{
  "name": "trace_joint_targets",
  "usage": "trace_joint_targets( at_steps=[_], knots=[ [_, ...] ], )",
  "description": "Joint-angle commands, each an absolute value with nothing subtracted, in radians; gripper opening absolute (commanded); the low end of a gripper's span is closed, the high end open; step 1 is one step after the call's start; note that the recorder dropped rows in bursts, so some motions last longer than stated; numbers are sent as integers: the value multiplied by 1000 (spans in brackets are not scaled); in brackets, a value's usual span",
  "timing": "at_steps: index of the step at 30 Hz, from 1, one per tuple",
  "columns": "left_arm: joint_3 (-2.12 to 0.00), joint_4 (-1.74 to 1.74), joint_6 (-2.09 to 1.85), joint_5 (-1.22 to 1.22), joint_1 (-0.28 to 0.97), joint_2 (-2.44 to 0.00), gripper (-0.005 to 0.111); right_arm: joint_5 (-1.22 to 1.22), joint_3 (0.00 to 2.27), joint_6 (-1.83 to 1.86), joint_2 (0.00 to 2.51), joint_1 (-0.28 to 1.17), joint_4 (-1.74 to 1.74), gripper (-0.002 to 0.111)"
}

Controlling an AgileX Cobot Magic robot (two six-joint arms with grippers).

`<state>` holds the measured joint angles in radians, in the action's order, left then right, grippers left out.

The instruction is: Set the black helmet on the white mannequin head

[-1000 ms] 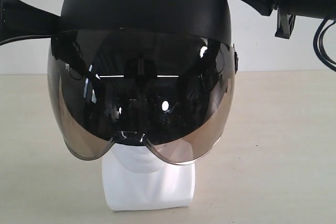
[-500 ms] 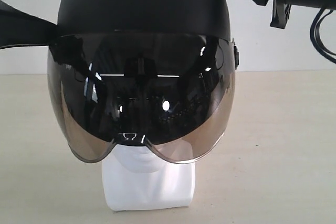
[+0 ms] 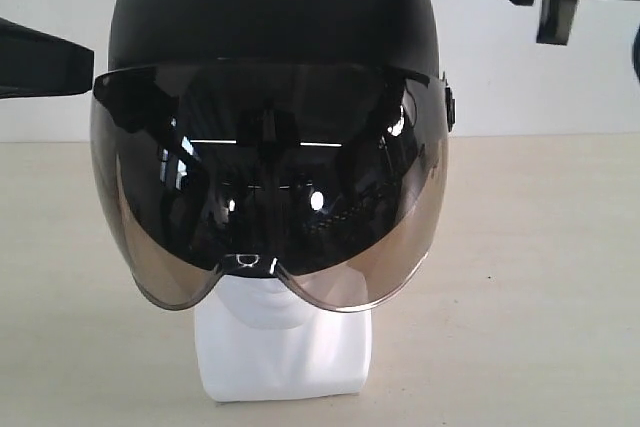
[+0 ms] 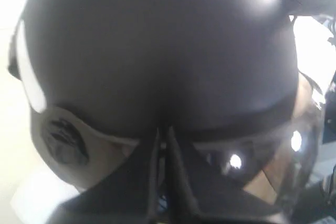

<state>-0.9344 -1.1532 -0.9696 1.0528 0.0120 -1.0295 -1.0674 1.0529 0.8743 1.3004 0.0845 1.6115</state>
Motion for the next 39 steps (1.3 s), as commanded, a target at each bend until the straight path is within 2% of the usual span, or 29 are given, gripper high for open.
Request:
trace_joint_targets(
  at_steps=[1,6,14,20,24,32,36,39],
  knots=[
    [-930,-1139,-959,1069,21,-970,4,-1079,1049,796,1209,1,1352,0],
    [-930,-1137,-959,1065,21,-921,4,-1044,1042,681,1074,-16,1113,0],
    [-930,-1144,-957,1020,21,-896,4,-937,951,659,895,65,1149,0],
    [-930,-1139,-961,993,21,-905,4,-838,920,690,890,239,1152,0],
    [-930,-1139,-965,982,21,-905,4,-672,920,698,897,380,1139,0],
    [-930,-1141,-981,1014,21,-905,4,-493,920,762,966,629,1110,0],
    [-932,-1127,-987,1052,21,-902,4,-459,944,710,955,691,943,0],
    [-932,-1134,-987,1027,21,-902,4,-456,992,561,951,694,592,0]
  ],
)
